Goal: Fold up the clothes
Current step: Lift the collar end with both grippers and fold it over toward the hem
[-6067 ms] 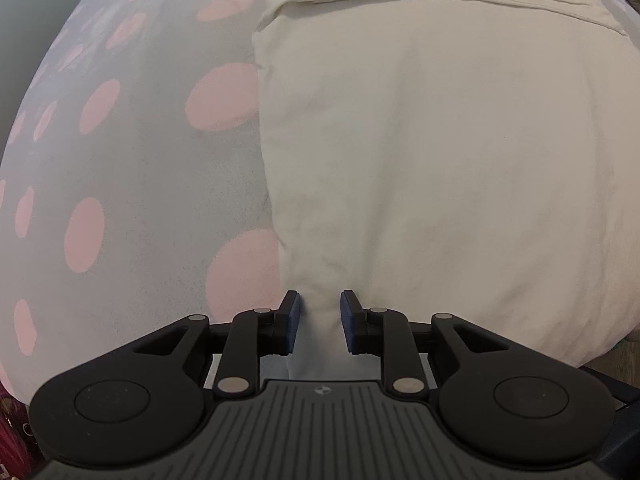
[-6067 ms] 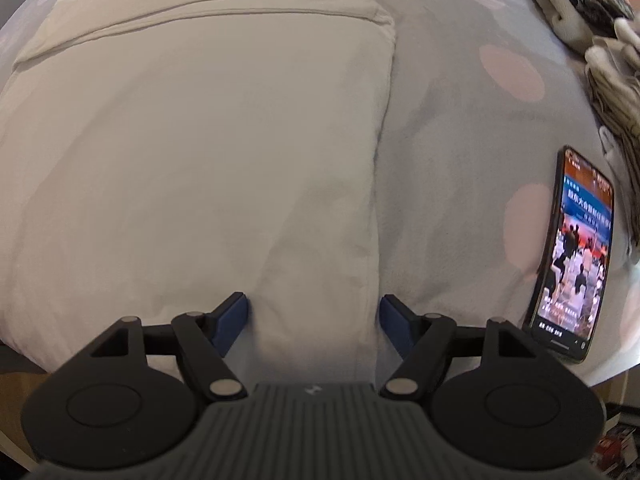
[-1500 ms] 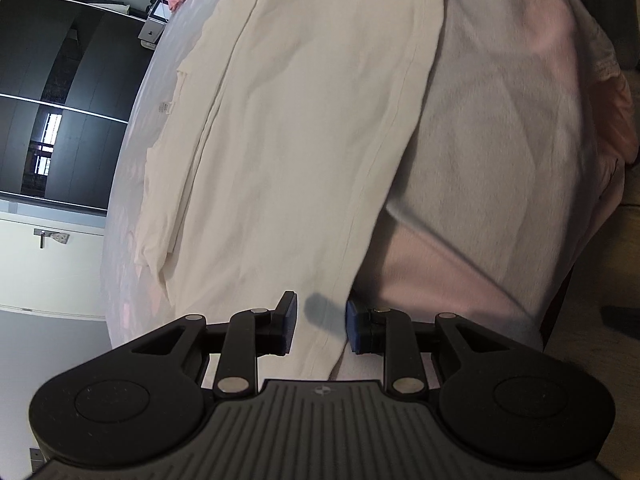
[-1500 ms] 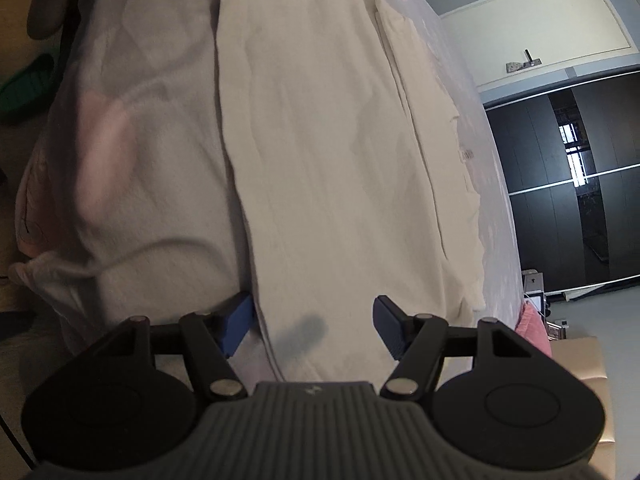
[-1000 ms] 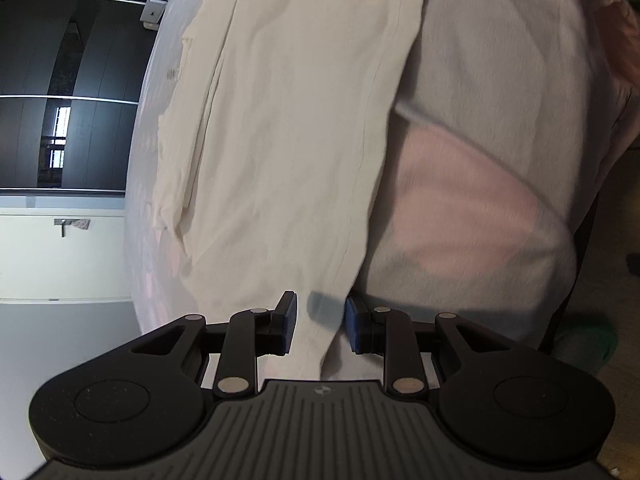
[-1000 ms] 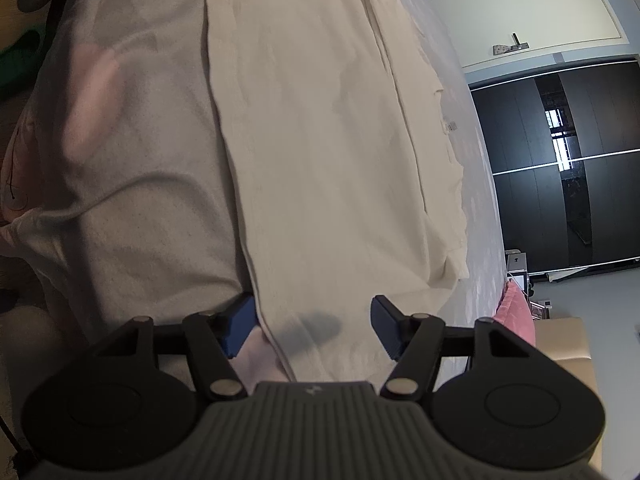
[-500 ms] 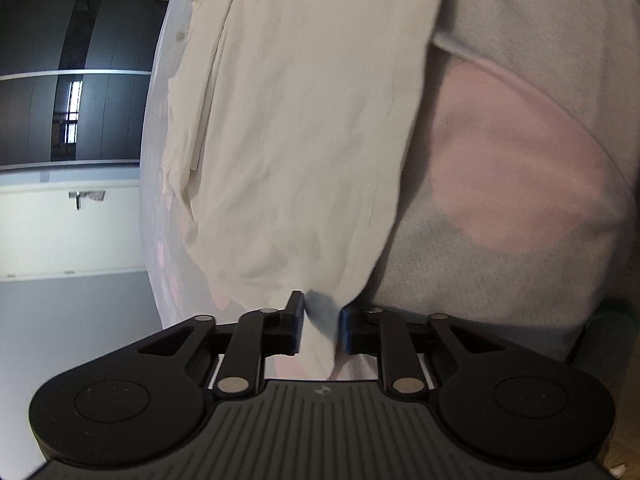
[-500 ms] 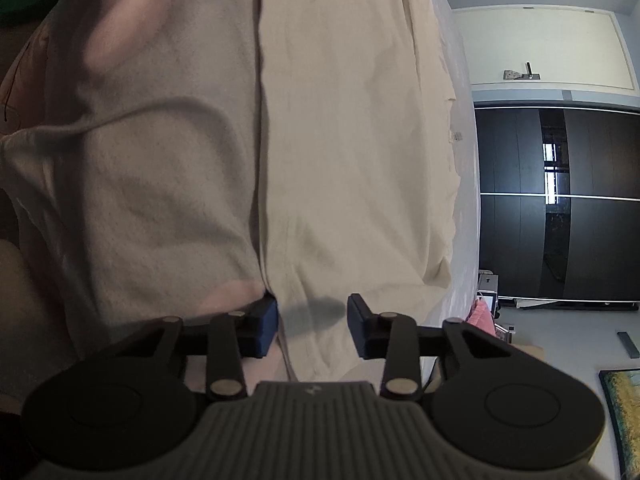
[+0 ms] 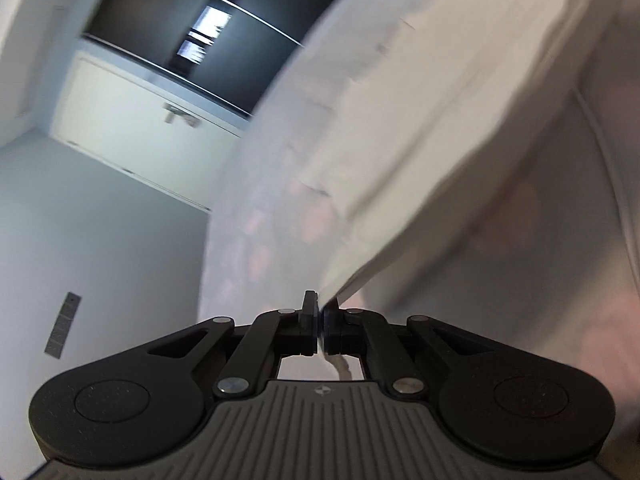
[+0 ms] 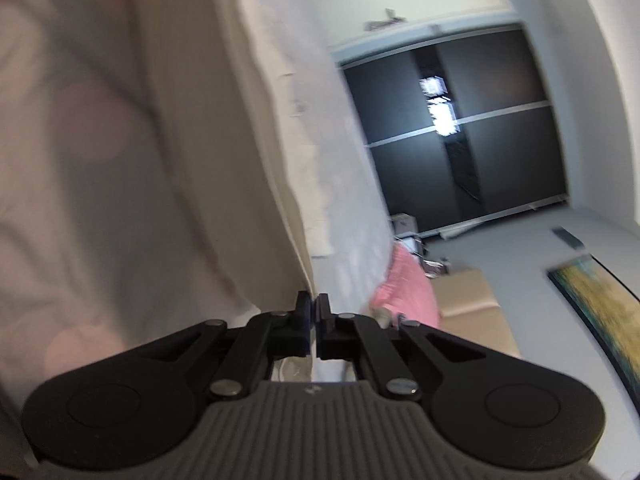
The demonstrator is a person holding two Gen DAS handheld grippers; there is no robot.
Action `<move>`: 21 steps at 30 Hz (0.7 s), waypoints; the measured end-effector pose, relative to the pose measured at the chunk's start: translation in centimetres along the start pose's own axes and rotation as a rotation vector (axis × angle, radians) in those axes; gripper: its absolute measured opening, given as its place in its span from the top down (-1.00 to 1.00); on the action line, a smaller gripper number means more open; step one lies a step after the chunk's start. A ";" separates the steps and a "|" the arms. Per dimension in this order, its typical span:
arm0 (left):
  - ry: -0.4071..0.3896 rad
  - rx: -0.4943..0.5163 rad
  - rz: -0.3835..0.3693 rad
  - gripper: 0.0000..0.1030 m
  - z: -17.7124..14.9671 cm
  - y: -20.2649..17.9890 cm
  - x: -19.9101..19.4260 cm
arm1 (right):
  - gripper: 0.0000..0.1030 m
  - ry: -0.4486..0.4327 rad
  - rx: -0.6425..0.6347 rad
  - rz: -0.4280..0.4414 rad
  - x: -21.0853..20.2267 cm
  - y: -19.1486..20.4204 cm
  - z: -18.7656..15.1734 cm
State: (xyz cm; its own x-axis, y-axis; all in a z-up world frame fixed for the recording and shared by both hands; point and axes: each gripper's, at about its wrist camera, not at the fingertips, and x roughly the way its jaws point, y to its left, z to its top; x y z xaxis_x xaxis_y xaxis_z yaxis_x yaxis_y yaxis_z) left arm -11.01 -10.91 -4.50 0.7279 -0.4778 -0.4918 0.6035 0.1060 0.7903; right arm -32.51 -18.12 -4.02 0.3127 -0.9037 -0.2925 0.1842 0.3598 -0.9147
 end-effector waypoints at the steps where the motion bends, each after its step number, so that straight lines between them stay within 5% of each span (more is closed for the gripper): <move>1: -0.012 -0.011 0.005 0.98 0.1 0.4 -0.5 | 0.97 0.000 0.019 -0.031 -0.4 -0.8 0.3; 10: -0.116 -0.105 0.046 0.99 0.8 3.8 -5.3 | 0.97 0.003 0.061 -0.154 -4.2 -5.9 2.0; 21: -0.175 -0.149 0.083 0.99 1.6 5.8 -8.1 | 0.97 0.047 0.037 -0.050 -7.1 -4.9 0.8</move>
State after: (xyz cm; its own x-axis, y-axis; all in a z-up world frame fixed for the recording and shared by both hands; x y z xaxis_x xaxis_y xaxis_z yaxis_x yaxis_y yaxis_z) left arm -13.94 -7.82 4.72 0.7173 -0.6043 -0.3468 0.5951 0.2725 0.7560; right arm -34.92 -13.28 2.71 0.2586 -0.9302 -0.2607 0.2328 0.3219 -0.9177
